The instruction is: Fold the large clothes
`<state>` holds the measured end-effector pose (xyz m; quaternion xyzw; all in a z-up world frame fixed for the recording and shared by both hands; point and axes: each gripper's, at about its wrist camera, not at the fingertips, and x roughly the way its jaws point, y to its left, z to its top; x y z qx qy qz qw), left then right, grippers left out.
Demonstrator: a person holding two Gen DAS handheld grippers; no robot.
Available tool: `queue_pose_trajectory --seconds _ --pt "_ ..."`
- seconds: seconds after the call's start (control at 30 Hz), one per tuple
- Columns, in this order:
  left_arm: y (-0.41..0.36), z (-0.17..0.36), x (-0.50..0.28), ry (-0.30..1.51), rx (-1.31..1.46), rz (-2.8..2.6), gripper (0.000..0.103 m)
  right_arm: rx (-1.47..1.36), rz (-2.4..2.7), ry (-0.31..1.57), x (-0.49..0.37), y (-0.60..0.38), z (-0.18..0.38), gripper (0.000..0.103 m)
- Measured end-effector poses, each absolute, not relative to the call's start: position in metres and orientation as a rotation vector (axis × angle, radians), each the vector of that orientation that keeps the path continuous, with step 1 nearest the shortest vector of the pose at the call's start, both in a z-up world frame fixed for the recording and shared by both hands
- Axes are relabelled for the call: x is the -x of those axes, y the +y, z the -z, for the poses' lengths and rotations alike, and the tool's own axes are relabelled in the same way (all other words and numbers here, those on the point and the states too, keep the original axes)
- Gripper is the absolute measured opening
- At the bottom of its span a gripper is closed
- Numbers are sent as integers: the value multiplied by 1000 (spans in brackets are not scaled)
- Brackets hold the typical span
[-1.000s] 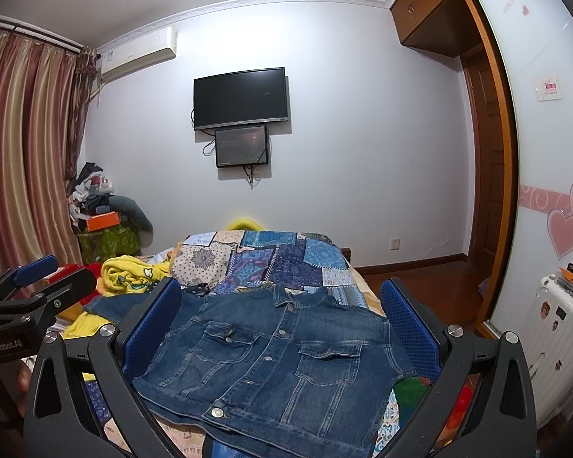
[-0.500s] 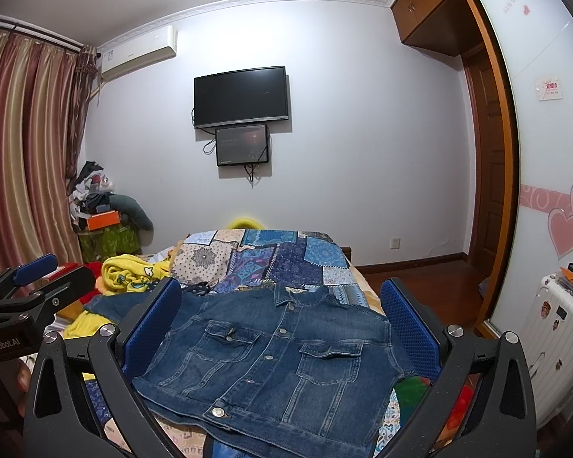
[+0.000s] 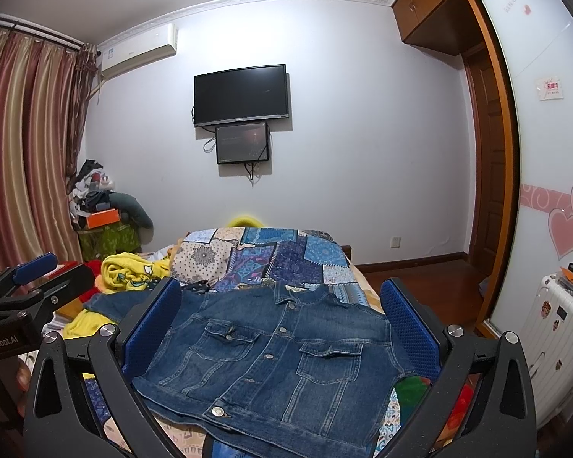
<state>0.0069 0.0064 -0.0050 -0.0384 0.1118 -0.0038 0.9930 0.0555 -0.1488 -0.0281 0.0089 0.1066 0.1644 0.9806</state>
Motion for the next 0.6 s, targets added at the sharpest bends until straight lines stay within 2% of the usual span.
queue_pose_trajectory --seconds 0.6 --pt "33 18 -23 262 119 -35 103 36 -350 287 -74 -127 37 103"
